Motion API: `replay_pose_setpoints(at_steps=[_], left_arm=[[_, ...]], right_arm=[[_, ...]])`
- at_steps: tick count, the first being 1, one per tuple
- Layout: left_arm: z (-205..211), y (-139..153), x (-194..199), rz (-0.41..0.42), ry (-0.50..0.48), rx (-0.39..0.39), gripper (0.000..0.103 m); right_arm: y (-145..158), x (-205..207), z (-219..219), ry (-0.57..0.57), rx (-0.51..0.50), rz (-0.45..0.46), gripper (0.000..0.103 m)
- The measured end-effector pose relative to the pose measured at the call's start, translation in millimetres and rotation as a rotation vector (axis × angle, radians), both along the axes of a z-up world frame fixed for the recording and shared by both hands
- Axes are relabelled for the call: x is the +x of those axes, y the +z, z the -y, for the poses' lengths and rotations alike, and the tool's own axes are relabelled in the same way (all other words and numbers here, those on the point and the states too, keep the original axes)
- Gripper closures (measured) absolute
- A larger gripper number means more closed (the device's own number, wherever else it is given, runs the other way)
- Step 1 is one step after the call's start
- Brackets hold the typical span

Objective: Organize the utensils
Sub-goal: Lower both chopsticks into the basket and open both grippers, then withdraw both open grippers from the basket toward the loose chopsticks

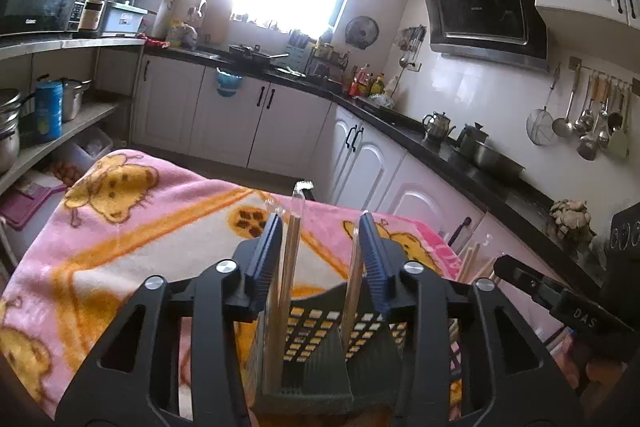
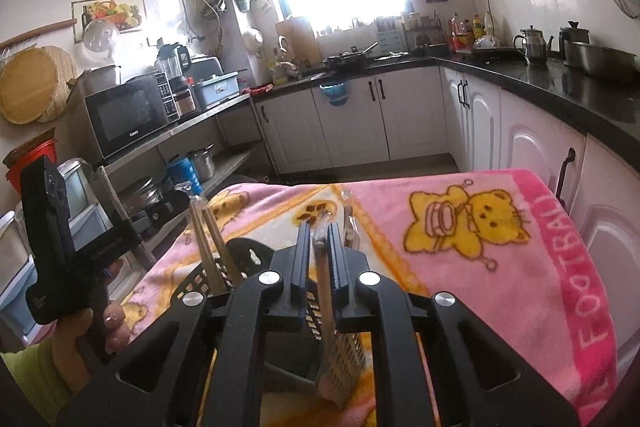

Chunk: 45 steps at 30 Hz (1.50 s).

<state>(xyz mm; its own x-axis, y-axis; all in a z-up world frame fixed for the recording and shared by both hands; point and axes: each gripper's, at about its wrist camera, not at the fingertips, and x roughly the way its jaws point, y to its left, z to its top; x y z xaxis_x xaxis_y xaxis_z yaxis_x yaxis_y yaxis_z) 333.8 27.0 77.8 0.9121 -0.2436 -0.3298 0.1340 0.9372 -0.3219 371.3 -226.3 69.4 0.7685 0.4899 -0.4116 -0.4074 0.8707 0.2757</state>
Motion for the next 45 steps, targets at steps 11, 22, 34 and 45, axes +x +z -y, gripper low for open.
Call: replay_pose_setpoints(at_steps=[11, 22, 34, 45], left_arm=[[-7, -5, -23, -0.076, -0.023, -0.041, 0.051], [2, -18, -55, -0.144, -0.05, 0.004, 0.032], [6, -37, -82, -0.185, -0.066, 0.006, 0.024], [4, -48, -100, -0.215, -0.059, 0.005, 0.024]], right_arm=[[2, -20, 4, 0.009, -0.016, -0.009, 0.079], [-4, -42, 6, 0.025, -0.047, -0.035, 0.075], [-16, -74, 4, 0.052, -0.075, -0.063, 0.067], [-24, -94, 7, 0.065, -0.094, -0.081, 0.063]])
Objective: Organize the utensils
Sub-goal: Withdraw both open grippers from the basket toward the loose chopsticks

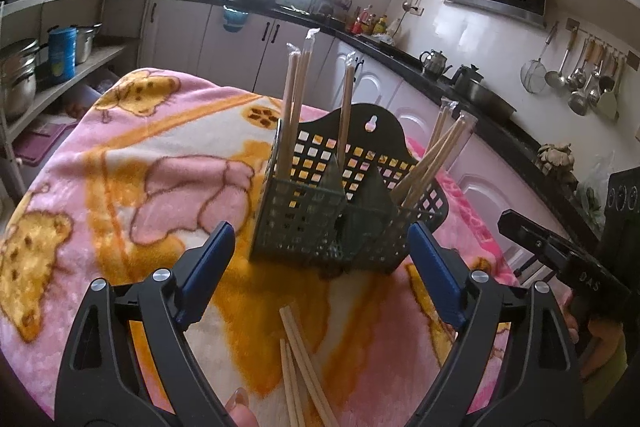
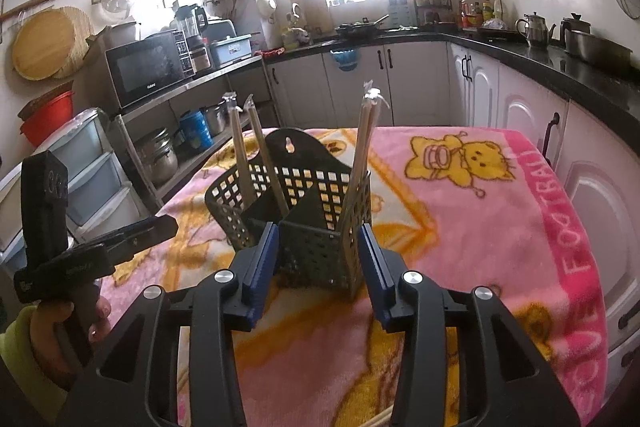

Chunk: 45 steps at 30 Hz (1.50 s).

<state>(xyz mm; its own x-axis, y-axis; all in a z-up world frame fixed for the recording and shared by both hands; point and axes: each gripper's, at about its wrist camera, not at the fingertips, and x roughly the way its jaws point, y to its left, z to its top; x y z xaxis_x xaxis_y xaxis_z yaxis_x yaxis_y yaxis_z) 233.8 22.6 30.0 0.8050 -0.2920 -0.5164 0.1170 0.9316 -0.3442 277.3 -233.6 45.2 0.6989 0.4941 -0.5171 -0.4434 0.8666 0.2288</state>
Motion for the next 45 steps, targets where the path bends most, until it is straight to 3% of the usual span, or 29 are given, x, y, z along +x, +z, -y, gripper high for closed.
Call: replay_pose_setpoints(at_steps=[23, 29, 32, 41, 45], left_arm=[[32, -39, -16, -0.107, -0.082, 0.03, 0.024], [43, -54, -18, -0.153, -0.111, 0.045, 0.024], [46, -60, -16, -0.175, -0.124, 0.065, 0.024], [34, -84, 12, -0.289, -0.102, 0.053, 0.024], [30, -91, 30, -0.328, -0.095, 0.062, 0.031]], right_arm=[[-40, -39, 52, -0.085, -0.061, -0.103, 0.062], [-63, -43, 68, -0.12, -0.057, -0.171, 0.062], [-76, -43, 71, -0.129, -0.056, -0.209, 0.057], [-104, -27, 74, -0.128, -0.048, -0.334, 0.057], [-115, -17, 73, -0.109, -0.04, -0.392, 0.057]])
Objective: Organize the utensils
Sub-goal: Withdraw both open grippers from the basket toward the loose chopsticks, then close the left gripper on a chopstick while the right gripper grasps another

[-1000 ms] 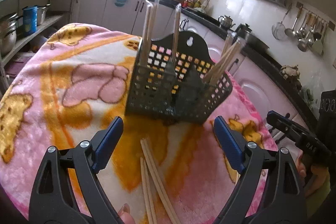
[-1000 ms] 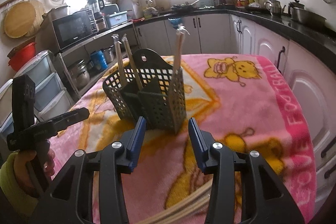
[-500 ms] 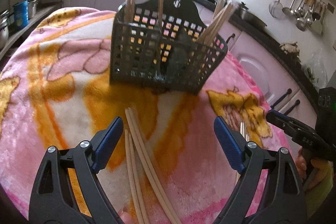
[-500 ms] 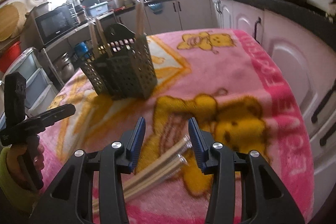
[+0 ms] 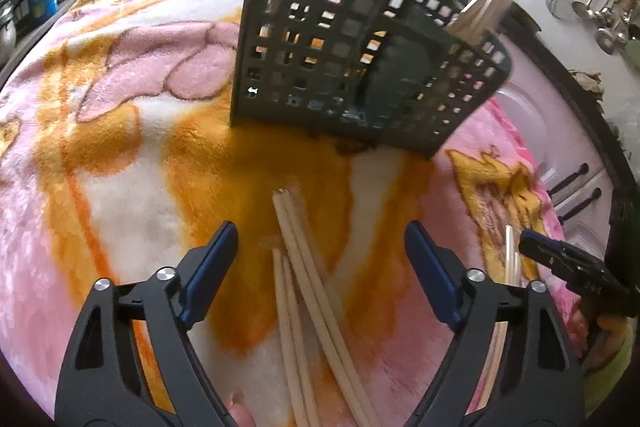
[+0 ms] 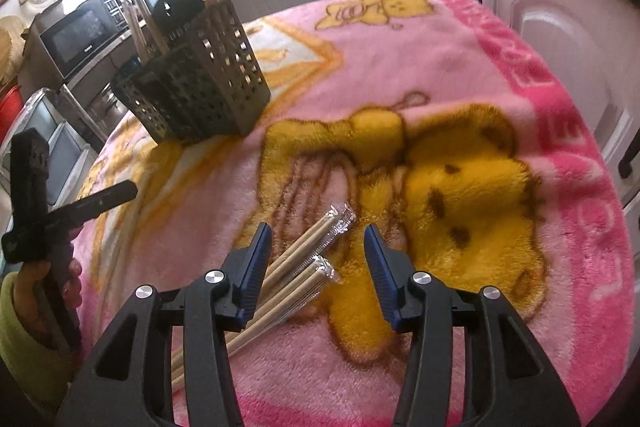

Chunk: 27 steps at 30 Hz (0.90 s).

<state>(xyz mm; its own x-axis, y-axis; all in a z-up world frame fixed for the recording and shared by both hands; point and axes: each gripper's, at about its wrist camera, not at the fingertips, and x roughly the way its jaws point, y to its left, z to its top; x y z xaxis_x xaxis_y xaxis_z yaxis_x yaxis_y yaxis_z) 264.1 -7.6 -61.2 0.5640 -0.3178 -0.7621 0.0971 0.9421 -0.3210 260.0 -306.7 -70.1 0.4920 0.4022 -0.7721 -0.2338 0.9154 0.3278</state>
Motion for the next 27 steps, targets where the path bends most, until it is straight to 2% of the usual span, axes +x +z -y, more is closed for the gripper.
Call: replay_pose_setpoints(at_steps=[4, 8, 10, 14, 16, 18, 19, 21, 24, 27], left_arm=[[-1, -3, 12, -0.022, -0.004, 0.004, 0.033], [0, -3, 22, -0.034, -0.001, 0.018, 0.041], [1, -2, 24, -0.037, 0.003, 0.026, 0.046], [4, -3, 28, -0.048, 0.011, 0.055, 0.054], [8, -3, 29, -0.048, 0.011, 0.085, 0.06], [11, -3, 30, -0.047, 0.015, 0.122, 0.075], [10, -2, 30, -0.045, 0.017, 0.128, 0.078], [10, -1, 31, -0.044, 0.015, 0.13, 0.095], [14, 2, 33, -0.043, 0.0, 0.129, 0.1], [21, 9, 32, -0.03, -0.017, 0.102, 0.101]], right_arm=[[-7, 9, -2, 0.0, 0.0, -0.039, 0.057], [-8, 17, -9, 0.002, -0.028, -0.037, 0.056], [-8, 21, -13, -0.005, -0.05, -0.033, 0.059], [-8, 29, -19, -0.01, -0.081, -0.023, 0.077], [-9, 33, -23, -0.004, -0.07, -0.022, 0.086], [-8, 36, -25, 0.001, -0.055, -0.018, 0.093], [-7, 38, -26, 0.005, -0.039, -0.018, 0.094], [-5, 42, -29, 0.012, 0.001, -0.016, 0.096], [-1, 46, -36, 0.027, 0.031, -0.011, 0.096], [6, 49, -42, 0.049, 0.054, 0.004, 0.097]])
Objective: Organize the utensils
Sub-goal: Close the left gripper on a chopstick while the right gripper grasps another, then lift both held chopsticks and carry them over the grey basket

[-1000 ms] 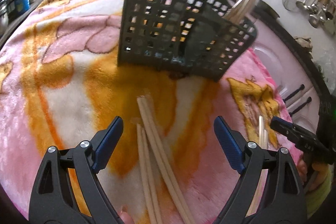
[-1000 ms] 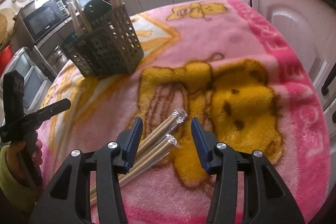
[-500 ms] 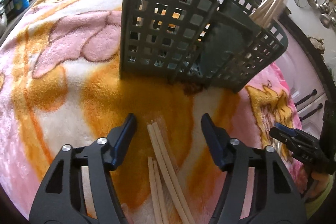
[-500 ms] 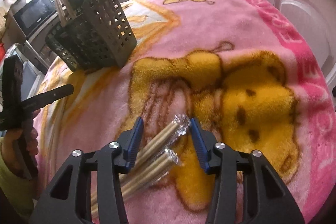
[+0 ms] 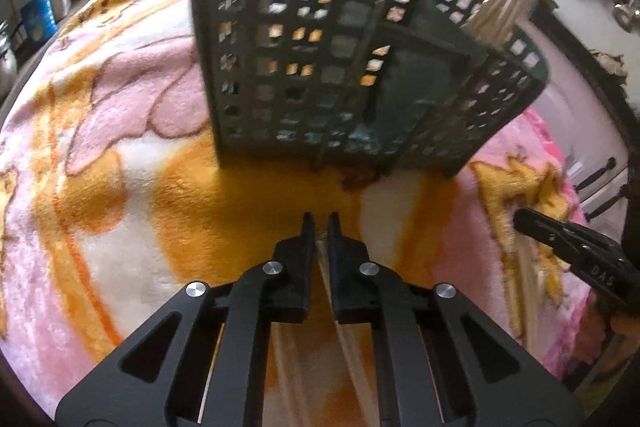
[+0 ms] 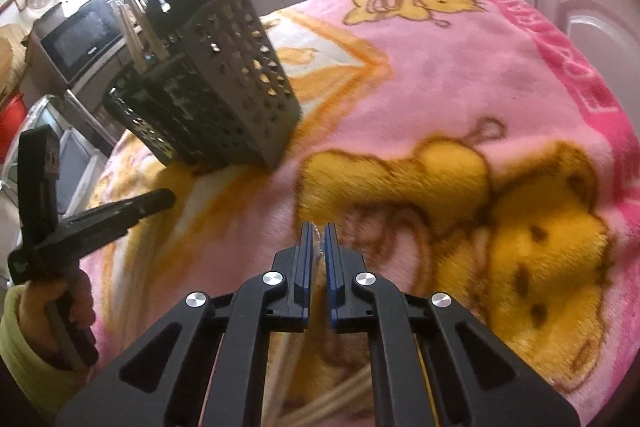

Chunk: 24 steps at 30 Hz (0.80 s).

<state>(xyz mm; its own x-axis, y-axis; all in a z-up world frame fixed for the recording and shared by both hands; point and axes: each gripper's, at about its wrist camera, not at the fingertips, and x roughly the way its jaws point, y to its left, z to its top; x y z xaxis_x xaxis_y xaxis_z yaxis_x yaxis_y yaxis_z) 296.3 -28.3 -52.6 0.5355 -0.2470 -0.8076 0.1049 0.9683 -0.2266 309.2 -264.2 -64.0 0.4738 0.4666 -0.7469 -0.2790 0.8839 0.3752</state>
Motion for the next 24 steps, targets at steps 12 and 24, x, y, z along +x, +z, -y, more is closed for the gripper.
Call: replay_pose_setpoints(at_steps=[12, 24], left_arm=[[8, 39, -26, 0.108, -0.049, -0.093, 0.101], [-12, 71, -52, 0.188, -0.027, -0.128, 0.102]], right_arm=[[34, -8, -18, 0.078, 0.037, 0.096, 0.098], [76, -29, -26, 0.116, 0.026, 0.21, 0.098]])
